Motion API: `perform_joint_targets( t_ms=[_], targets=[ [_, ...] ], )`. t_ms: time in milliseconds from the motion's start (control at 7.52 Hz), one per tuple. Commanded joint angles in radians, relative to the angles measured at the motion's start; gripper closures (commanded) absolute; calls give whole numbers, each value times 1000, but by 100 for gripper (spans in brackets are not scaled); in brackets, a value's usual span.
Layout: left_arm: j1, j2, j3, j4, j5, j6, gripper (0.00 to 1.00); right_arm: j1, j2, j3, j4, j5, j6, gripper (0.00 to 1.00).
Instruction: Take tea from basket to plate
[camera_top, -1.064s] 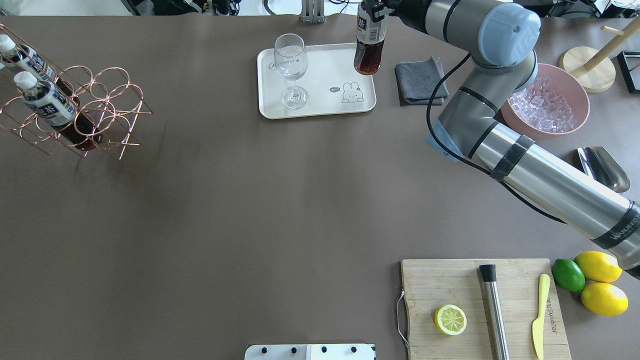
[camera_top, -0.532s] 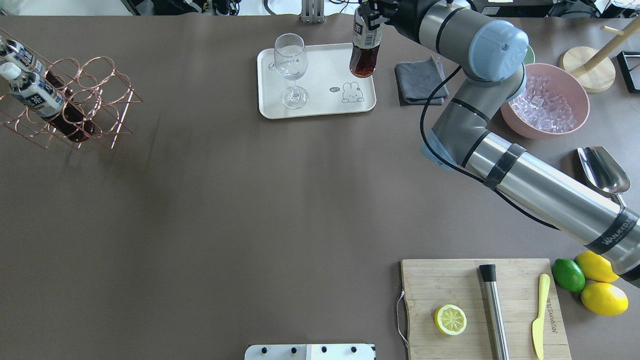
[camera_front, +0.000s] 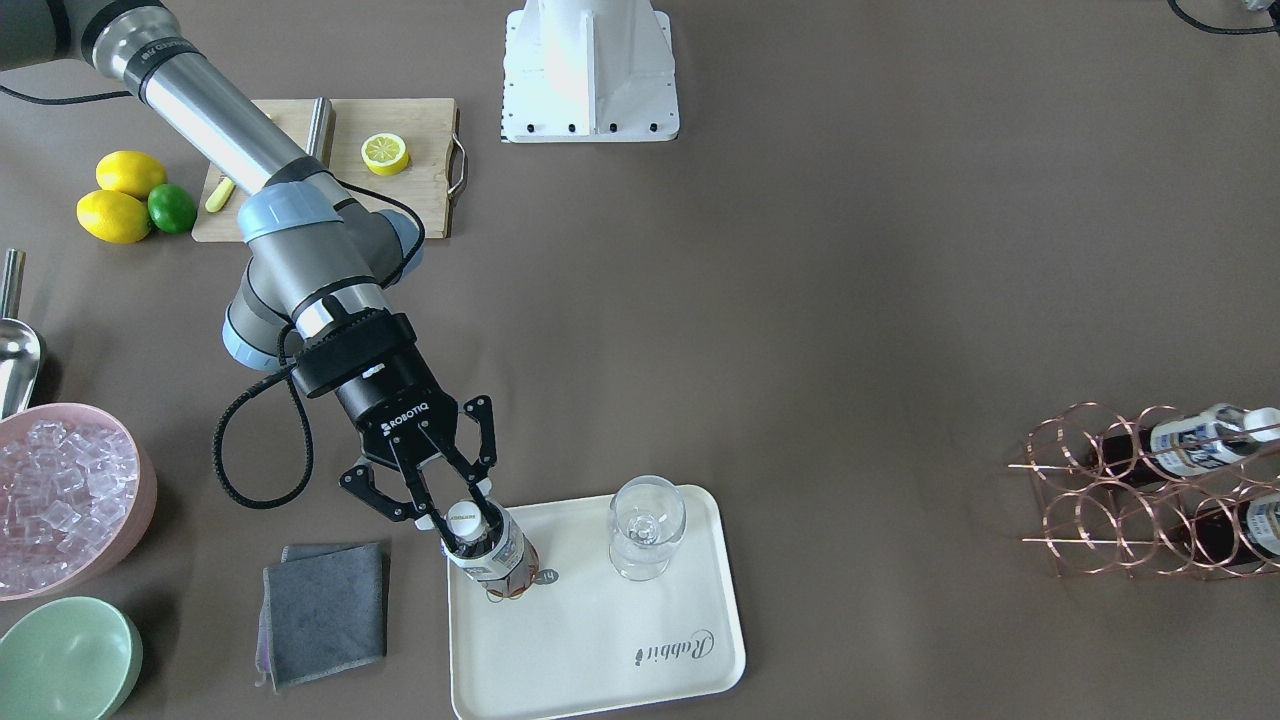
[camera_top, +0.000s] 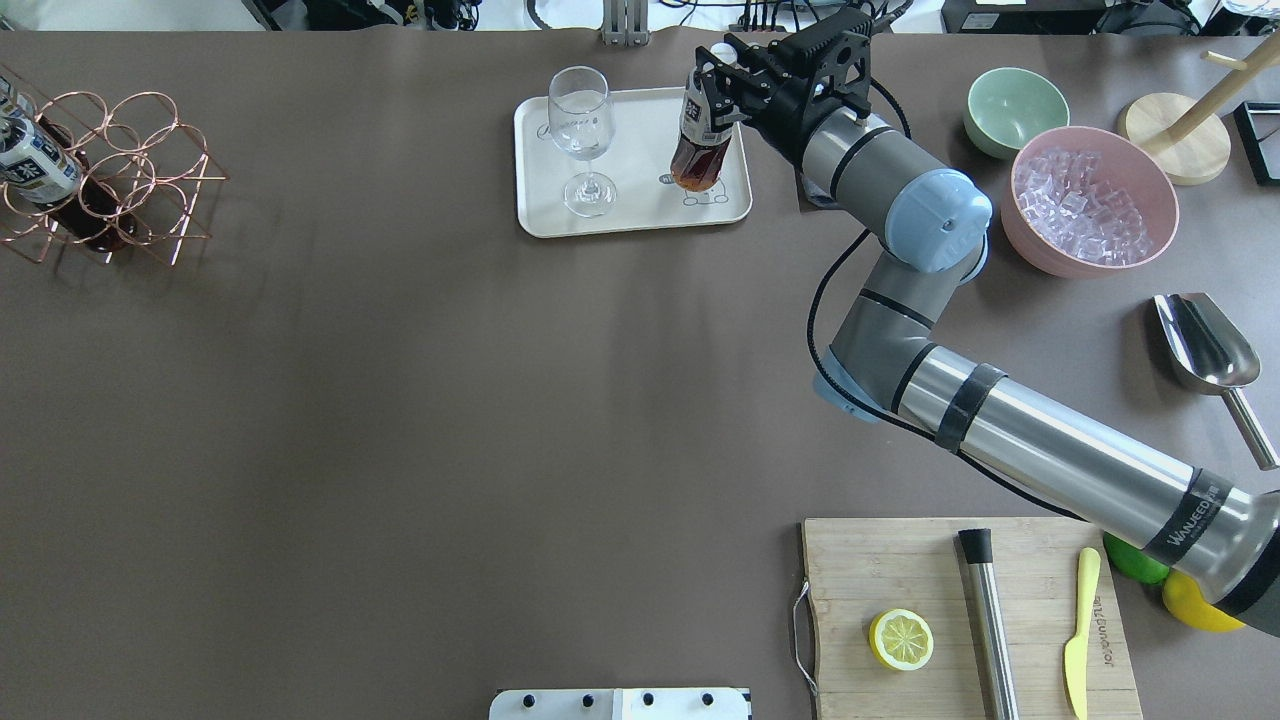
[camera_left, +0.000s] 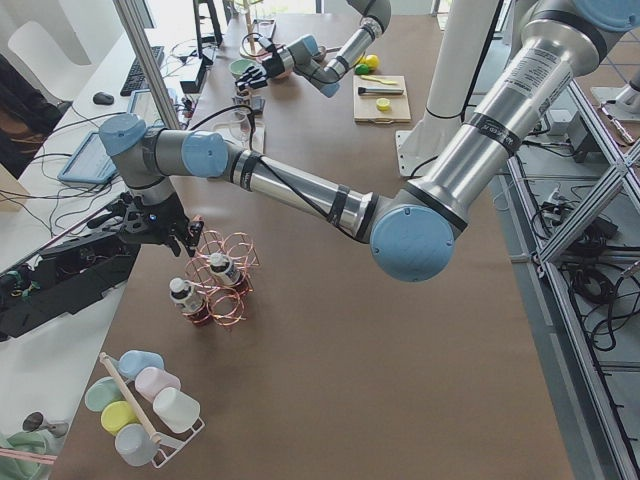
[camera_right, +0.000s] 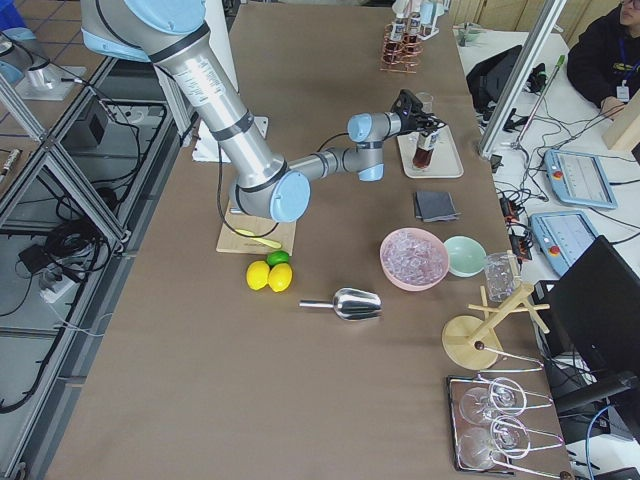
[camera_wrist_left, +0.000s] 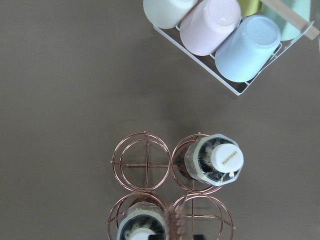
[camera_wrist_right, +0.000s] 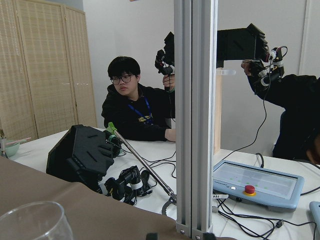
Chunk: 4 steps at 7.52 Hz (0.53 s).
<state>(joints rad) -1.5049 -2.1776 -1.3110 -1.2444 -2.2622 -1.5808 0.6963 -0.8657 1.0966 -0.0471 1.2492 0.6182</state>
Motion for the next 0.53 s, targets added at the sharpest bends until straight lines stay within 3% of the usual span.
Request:
perform_joint_targets(
  t_ms=[0, 133, 266, 399],
  targets=[
    [-11, -1, 7, -9, 3, 82, 2, -3, 1, -24, 1, -10, -2, 100],
    [-12, 1, 4, -9, 4, 84, 2, -3, 1, -24, 1, -10, -2, 100],
    [-14, 5, 1, -7, 7, 85, 2, -3, 2, -20, 1, -7, -2, 74],
    [-18, 12, -22, -3, 6, 128, 2, -3, 2, -15, 1, -4, -2, 1]
  ],
)
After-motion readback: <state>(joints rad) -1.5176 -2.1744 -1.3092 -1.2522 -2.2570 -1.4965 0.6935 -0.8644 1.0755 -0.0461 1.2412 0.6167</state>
